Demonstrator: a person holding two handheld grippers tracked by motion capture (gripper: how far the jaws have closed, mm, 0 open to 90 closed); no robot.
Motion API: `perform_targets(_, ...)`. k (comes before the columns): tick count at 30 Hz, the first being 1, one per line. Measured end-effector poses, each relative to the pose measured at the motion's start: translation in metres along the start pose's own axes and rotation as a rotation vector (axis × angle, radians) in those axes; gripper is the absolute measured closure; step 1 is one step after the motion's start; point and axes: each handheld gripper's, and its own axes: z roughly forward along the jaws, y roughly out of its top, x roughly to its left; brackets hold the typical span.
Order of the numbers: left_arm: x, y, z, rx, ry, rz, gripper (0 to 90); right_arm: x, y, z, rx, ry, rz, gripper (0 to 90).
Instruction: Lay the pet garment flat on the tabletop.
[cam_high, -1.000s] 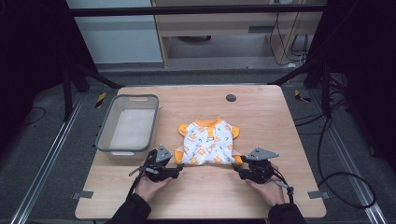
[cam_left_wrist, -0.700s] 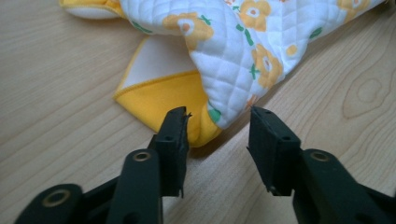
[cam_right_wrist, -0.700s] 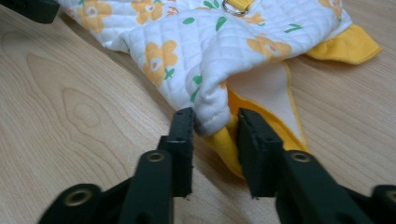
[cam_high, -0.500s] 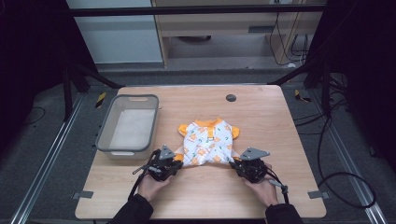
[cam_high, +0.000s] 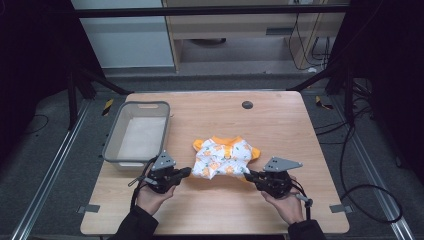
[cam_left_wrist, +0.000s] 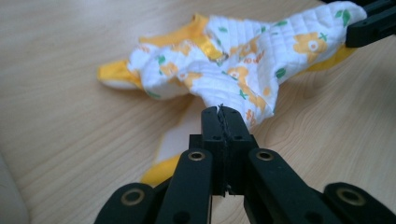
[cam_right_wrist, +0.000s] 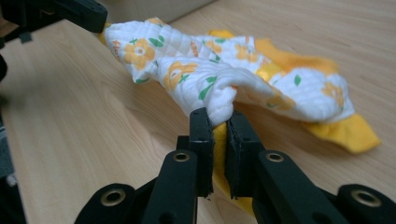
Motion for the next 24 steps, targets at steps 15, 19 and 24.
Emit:
perform_targets(15, 0.022, 0.015, 0.032, 0.061, 0.109, -0.057, 89.4, -0.034, 0.014, 0.021, 0.063, -0.038, 0.234, 78.1)
perform_targets(19, 0.033, -0.001, 0.055, 0.105, 0.117, -0.087, 87.4, -0.045, -0.005, 0.042, 0.096, -0.121, 0.196, 73.2)
perform_targets(24, 0.031, -0.001, 0.043, 0.038, 0.131, -0.107, 60.1, -0.040, -0.004, 0.036, 0.039, -0.152, 0.127, 61.3)
